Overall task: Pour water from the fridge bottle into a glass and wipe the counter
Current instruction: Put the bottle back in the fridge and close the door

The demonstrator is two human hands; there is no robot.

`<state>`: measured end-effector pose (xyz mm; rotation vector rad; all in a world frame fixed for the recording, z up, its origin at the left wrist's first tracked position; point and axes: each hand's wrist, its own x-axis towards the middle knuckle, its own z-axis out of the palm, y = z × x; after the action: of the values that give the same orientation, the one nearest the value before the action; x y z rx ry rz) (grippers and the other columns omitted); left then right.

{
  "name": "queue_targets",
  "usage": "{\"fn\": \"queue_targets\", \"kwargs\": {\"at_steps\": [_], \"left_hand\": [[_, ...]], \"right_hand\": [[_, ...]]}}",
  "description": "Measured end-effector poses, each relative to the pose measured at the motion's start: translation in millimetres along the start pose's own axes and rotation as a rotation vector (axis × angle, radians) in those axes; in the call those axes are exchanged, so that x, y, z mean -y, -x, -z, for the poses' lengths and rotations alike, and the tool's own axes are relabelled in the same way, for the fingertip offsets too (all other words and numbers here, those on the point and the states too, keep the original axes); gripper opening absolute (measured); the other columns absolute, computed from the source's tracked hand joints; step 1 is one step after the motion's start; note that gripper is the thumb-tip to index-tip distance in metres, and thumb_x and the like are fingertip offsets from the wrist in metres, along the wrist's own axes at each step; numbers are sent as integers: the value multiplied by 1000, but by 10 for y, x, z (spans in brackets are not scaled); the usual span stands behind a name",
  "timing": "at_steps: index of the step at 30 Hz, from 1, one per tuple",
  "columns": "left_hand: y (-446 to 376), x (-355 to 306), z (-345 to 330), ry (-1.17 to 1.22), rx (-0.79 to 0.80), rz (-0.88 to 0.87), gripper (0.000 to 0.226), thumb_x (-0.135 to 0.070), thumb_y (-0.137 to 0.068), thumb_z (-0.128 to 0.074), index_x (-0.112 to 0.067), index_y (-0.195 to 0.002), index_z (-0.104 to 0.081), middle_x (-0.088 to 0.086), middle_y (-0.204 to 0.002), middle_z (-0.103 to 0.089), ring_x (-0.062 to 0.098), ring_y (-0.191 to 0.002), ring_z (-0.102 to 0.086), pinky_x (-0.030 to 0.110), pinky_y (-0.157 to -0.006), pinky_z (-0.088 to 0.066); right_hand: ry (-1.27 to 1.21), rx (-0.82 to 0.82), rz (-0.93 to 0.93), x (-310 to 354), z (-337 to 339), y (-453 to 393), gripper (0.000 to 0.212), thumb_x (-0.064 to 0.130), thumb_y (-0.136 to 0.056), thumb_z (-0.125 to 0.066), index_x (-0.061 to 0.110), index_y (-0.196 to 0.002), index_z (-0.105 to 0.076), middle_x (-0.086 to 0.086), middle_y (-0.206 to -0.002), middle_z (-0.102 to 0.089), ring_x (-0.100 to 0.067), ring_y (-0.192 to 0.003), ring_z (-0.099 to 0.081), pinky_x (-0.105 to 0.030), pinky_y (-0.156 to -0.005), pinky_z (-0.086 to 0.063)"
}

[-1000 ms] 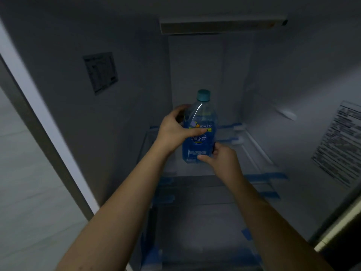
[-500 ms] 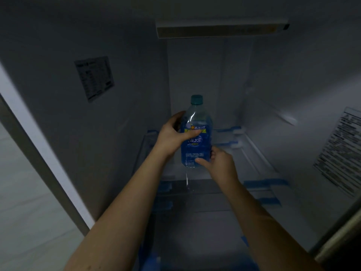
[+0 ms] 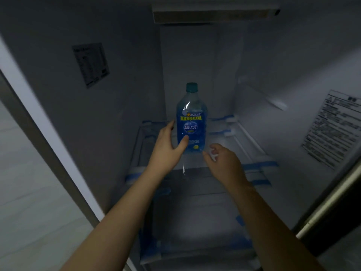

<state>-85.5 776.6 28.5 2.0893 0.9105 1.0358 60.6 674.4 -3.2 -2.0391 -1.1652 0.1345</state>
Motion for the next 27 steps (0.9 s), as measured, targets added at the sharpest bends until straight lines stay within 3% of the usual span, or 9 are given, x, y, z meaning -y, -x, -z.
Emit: {"fn": "queue_targets", "kwargs": {"at_steps": [3,7,10,14,17,19,22,27], "left_hand": [[314,-3,75,-78,75,-106,59,-34,-93,-62,-14,-145,-42,2,-140,-48,2,-124,-42,7,-101,-26],[717,43,229,-248,234,-241,67,-54,-88,-44,-19,-146,-41,0,-142,-50,15,-130,-45,36,-110,-38],[1002,61,405,-414,294,-328,68,-57,-89,-37,-21,-146,-41,0,-144,-49,19,-131,-45,42,-109,-39],[1355,71,678,-637,380,-401,76,-64,-87,-19,-24,-150,-36,-3,-152,-40,17,-140,-34,38,-116,-22],[1585,94,816,-625,453,-394,81,-64,-85,-7,-26,-151,-32,-7,-156,-33,15,-145,-24,33,-119,-9],[1720,99,878,-630,428,-433,74,-60,-91,-12,-22,-145,-44,-3,-150,-45,19,-141,-35,33,-116,-13],[1856,92,962,-666,367,-475,63,-53,-95,-25,-16,-132,-59,2,-135,-59,25,-129,-51,44,-112,-30],[2028,22,969,-733,395,-462,64,-54,-94,-24,-18,-135,-57,5,-137,-58,27,-131,-49,51,-112,-31]], "right_hand": [[44,52,-4,23,55,235,44,41,-98,-48,14,-132,-56,-9,-122,-62,-23,-105,-61,-36,-89,-51],[123,48,13,125,108,614,42,37,-101,-41,15,-134,-55,-10,-126,-59,-24,-111,-57,-34,-92,-46],[192,10,51,221,131,932,42,31,-101,-43,12,-137,-52,-10,-128,-60,-24,-115,-55,-33,-97,-41],[339,26,101,364,105,1330,35,26,-99,-47,7,-128,-57,-14,-118,-64,-29,-106,-58,-38,-93,-45],[395,14,140,432,52,1595,36,29,-98,-47,6,-123,-59,-16,-113,-65,-33,-103,-60,-44,-91,-48],[442,36,171,440,18,1755,47,36,-96,-44,8,-131,-56,-15,-119,-65,-33,-108,-60,-44,-95,-48],[512,88,169,457,8,1983,62,47,-93,-28,12,-138,-51,-11,-130,-61,-29,-118,-56,-41,-102,-42],[593,19,165,430,74,2306,57,43,-94,-25,16,-132,-57,-10,-130,-62,-29,-119,-58,-44,-101,-42]]}}
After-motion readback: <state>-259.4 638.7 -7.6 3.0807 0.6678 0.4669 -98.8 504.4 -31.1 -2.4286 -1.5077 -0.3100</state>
